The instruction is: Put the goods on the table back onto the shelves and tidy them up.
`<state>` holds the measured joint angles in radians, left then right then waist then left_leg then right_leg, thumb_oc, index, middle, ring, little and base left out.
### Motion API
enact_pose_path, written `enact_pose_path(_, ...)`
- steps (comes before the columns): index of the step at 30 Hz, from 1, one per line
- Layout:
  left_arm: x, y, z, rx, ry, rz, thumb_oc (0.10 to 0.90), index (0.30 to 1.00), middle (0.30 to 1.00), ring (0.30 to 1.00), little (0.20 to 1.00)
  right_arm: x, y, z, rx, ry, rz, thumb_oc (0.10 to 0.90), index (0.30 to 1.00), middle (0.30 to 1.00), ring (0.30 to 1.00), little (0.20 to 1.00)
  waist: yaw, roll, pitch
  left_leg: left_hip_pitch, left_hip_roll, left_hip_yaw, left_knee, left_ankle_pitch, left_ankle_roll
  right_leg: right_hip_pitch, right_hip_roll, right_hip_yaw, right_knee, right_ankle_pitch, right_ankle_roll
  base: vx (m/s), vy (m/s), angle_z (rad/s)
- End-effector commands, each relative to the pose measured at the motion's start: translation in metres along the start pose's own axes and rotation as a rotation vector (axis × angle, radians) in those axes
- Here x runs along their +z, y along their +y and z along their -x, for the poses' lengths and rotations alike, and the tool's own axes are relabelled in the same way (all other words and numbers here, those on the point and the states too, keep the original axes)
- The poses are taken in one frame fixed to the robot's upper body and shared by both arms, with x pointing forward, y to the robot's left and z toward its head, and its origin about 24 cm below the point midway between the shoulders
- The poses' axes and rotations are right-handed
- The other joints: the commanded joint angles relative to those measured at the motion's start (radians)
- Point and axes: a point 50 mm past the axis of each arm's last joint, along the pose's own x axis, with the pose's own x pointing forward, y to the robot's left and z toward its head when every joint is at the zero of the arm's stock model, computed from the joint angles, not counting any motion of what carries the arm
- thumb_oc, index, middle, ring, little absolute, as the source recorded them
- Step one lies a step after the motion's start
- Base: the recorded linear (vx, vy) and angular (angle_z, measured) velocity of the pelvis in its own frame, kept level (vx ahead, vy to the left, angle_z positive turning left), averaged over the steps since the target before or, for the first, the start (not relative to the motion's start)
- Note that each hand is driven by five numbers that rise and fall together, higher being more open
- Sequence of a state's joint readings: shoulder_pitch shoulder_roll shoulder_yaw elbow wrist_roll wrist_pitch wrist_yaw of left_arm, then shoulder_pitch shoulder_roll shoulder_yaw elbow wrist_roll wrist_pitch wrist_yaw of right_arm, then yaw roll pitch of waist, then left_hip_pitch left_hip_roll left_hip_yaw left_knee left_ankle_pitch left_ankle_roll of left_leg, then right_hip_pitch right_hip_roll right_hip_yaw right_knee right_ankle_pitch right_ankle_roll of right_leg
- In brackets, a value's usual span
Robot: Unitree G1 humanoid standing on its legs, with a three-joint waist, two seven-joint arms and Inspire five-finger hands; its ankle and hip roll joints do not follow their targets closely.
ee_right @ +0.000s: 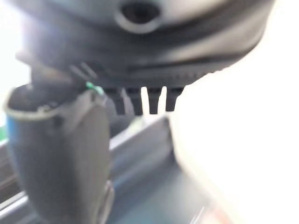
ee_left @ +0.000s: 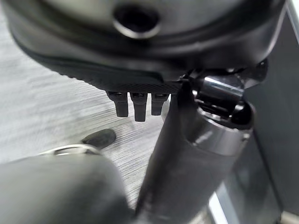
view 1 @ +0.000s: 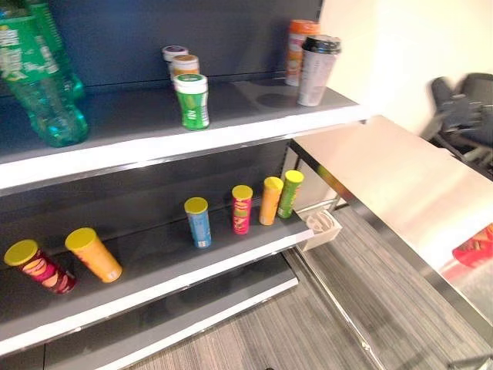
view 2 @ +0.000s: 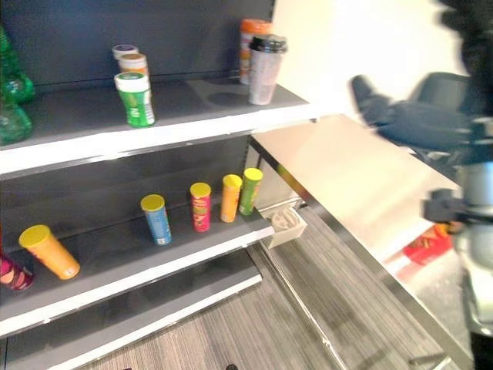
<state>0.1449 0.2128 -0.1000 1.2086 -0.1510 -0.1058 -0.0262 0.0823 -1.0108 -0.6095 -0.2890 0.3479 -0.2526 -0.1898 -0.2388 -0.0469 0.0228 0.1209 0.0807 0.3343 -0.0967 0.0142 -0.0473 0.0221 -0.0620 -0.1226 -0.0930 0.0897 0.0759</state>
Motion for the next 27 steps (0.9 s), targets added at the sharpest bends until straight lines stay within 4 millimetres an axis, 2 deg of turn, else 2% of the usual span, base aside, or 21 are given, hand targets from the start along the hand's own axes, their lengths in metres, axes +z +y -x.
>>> enact_pose_path(1, 0.015, -0.017, -0.004, -0.084, -0.057, -0.117, 0.800, 0.900, 0.900, 0.900, 0.900, 0.030, -0.043, -0.011, -0.251, -0.193, 0.172, 0.800, 0.900, 0.900, 0.900, 0.900, 0.035, -0.046, -0.034, 0.035, -0.001, 0.020, 0.009, -0.075, 0.013, -0.028, -0.048, 0.021, 0.033, 0.062, 0.086, -0.05, 0.035, -0.04)
enact_pose_path(3, 0.014, -0.019, -0.003, -0.096, -0.054, -0.140, 0.800, 0.900, 0.900, 0.900, 0.900, 0.021, -0.057, 0.001, -0.314, -0.124, 0.300, 0.800, 0.900, 0.900, 0.900, 0.900, 0.000, -0.043, -0.013, 0.028, -0.003, 0.039, 0.009, -0.087, 0.024, -0.062, -0.049, 0.046, 0.045, 0.086, 0.101, -0.10, 0.056, -0.19)
enact_pose_path(5, 0.014, -0.019, -0.003, -0.101, -0.050, -0.165, 0.800, 0.900, 0.900, 0.900, 0.900, 0.012, -0.061, 0.009, -0.348, -0.062, 0.352, 0.800, 0.900, 0.900, 0.900, 0.900, -0.012, -0.046, 0.001, 0.010, -0.006, 0.073, 0.009, -0.087, 0.030, -0.098, -0.046, 0.066, 0.051, 0.111, 0.115, -0.20, 0.018, -0.54)
enact_pose_path(6, 0.016, -0.018, -0.004, -0.104, -0.053, -0.182, 0.800, 0.900, 0.900, 0.900, 0.900, 0.003, -0.057, 0.014, -0.343, -0.020, 0.329, 0.800, 0.900, 0.900, 0.900, 0.900, -0.006, -0.048, 0.016, -0.004, -0.001, 0.112, 0.009, -0.085, 0.029, -0.134, -0.054, 0.049, 0.058, 0.138, 0.127, -0.19, -0.012, -0.89)
enact_pose_path(7, 0.016, -0.018, -0.004, -0.103, -0.054, -0.182, 0.800, 0.900, 0.900, 0.900, 0.900, 0.002, -0.057, 0.014, -0.343, -0.020, 0.327, 0.800, 0.900, 0.900, 0.900, 0.900, -0.003, -0.049, 0.015, -0.005, -0.001, 0.117, 0.009, -0.085, 0.029, -0.138, -0.053, 0.054, 0.059, 0.140, 0.127, -0.12, -0.006, -1.14)
enact_pose_path(8, 0.017, -0.017, -0.004, -0.103, -0.054, -0.187, 0.800, 0.900, 0.900, 0.900, 0.900, -0.002, -0.052, 0.016, -0.335, 0.001, 0.307, 0.800, 0.900, 0.900, 0.900, 0.900, 0.010, -0.039, 0.024, -0.006, 0.015, 0.136, 0.009, -0.100, 0.024, -0.150, -0.066, 0.000, 0.059, 0.147, 0.144, -0.05, -0.016, -1.31)
enact_pose_path(9, 0.020, -0.016, -0.004, -0.105, -0.066, -0.196, 0.800, 0.900, 0.900, 0.900, 0.900, -0.005, -0.048, 0.017, -0.324, 0.016, 0.297, 0.800, 0.900, 0.900, 0.900, 0.900, 0.023, -0.030, 0.030, -0.009, 0.029, 0.161, 0.009, -0.093, 0.017, -0.147, -0.088, -0.081, 0.056, 0.142, 0.147, -0.11, -0.095, -1.42)
enact_pose_path(10, 0.028, -0.017, -0.004, -0.111, -0.095, -0.227, 0.800, 0.900, 0.900, 0.900, 0.900, -0.016, -0.036, 0.021, -0.314, 0.065, 0.263, 0.800, 0.900, 0.900, 0.900, 0.900, 0.038, -0.020, 0.032, -0.008, 0.050, 0.201, 0.009, -0.082, 0.010, -0.139, -0.141, -0.190, 0.054, 0.136, 0.144, -0.12, -0.141, -1.65)
enact_pose_path(12, 0.034, -0.015, -0.005, -0.106, -0.110, -0.240, 0.800, 0.900, 0.900, 0.900, 0.900, -0.029, -0.026, 0.030, -0.306, 0.145, 0.222, 0.800, 0.900, 0.900, 0.900, 0.900, 0.040, -0.022, 0.037, -0.001, 0.056, 0.209, 0.009, -0.083, 0.010, -0.123, -0.182, -0.175, 0.056, 0.141, 0.147, -0.06, -0.136, -1.34)
enact_pose_path(15, 0.038, -0.015, -0.005, -0.103, -0.128, -0.239, 0.800, 0.900, 0.900, 0.900, 0.900, -0.035, -0.011, 0.035, -0.262, 0.186, 0.188, 0.800, 0.900, 0.900, 0.900, 0.900, 0.060, -0.022, 0.032, 0.006, 0.055, 0.210, 0.010, -0.084, 0.008, -0.092, -0.249, -0.132, 0.049, 0.193, 0.171, 0.01, -0.183, -0.22)
enact_pose_path(16, 0.041, -0.014, -0.005, -0.096, -0.138, -0.225, 0.800, 0.900, 0.900, 0.900, 0.900, -0.038, 0.000, 0.036, -0.231, 0.202, 0.141, 0.800, 0.900, 0.900, 0.900, 0.900, 0.078, -0.023, 0.022, 0.010, 0.060, 0.221, 0.012, -0.076, -0.002, -0.078, -0.279, -0.145, 0.030, 0.228, 0.180, 0.05, -0.266, 0.01)
enact_pose_path(18, 0.040, -0.007, -0.005, -0.072, -0.136, -0.194, 0.800, 0.900, 0.900, 0.900, 0.900, -0.045, 0.014, 0.043, -0.182, 0.249, 0.089, 0.800, 0.900, 0.900, 0.900, 0.900, 0.105, -0.037, 0.010, 0.029, 0.076, 0.236, 0.014, -0.069, -0.022, -0.081, -0.301, -0.184, 0.017, 0.220, 0.182, 0.15, -0.302, -0.43)
enact_pose_path(19, 0.036, -0.005, -0.005, -0.061, -0.119, -0.189, 0.800, 0.900, 0.900, 0.900, 0.900, -0.048, 0.020, 0.048, -0.177, 0.276, 0.057, 0.800, 0.900, 0.900, 0.900, 0.900, 0.112, -0.050, 0.004, 0.044, 0.077, 0.238, 0.015, -0.068, -0.032, -0.078, -0.296, -0.187, 0.019, 0.208, 0.184, 0.15, -0.201, -0.67)
enact_pose_path(20, 0.036, -0.004, -0.005, -0.057, -0.118, -0.189, 0.800, 0.900, 0.900, 0.900, 0.900, -0.048, 0.020, 0.048, -0.177, 0.279, 0.054, 0.800, 0.900, 0.900, 0.900, 0.900, 0.112, -0.053, 0.004, 0.046, 0.077, 0.238, 0.015, -0.068, -0.034, -0.076, -0.295, -0.186, 0.019, 0.206, 0.183, 0.17, -0.248, -0.37)
enact_pose_path(21, 0.035, -0.002, -0.005, -0.043, -0.113, -0.160, 0.800, 0.900, 0.900, 0.900, 0.900, -0.051, 0.025, 0.052, -0.168, 0.303, 0.028, 0.800, 0.900, 0.900, 0.900, 0.900, 0.120, -0.054, 0.001, 0.063, 0.096, 0.238, 0.018, -0.054, -0.054, -0.067, -0.275, -0.187, 0.021, 0.185, 0.179, 0.15, -0.230, -0.11)
enact_pose_path(23, 0.035, -0.003, -0.004, -0.043, -0.114, -0.140, 0.800, 0.900, 0.900, 0.900, 0.900, -0.050, 0.026, 0.050, -0.170, 0.291, 0.020, 0.800, 0.900, 0.900, 0.900, 0.900, 0.120, -0.046, 0.002, 0.073, 0.119, 0.235, 0.019, -0.041, -0.070, -0.055, -0.256, -0.197, 0.027, 0.157, 0.172, 0.12, -0.206, 0.10)
enact_pose_path(25, 0.037, -0.012, -0.005, -0.065, -0.121, -0.136, 0.800, 0.900, 0.900, 0.900, 0.900, -0.046, 0.036, 0.046, -0.183, 0.256, -0.049, 0.800, 0.900, 0.900, 0.900, 0.900, 0.119, -0.024, -0.003, 0.074, 0.182, 0.240, 0.029, -0.004, -0.101, -0.033, -0.203, -0.226, 0.035, 0.085, 0.138, 0.11, -0.283, 0.25)
enact_pose_path(27, 0.040, -0.020, -0.006, -0.087, -0.129, -0.155, 0.800, 0.900, 0.900, 0.900, 0.900, -0.040, 0.043, 0.041, -0.200, 0.212, -0.103, 0.800, 0.900, 0.900, 0.900, 0.900, 0.115, -0.005, -0.006, 0.063, 0.232, 0.240, 0.062, 0.015, -0.119, -0.015, -0.155, -0.233, 0.027, 0.040, 0.106, 0.10, -0.276, 0.21)
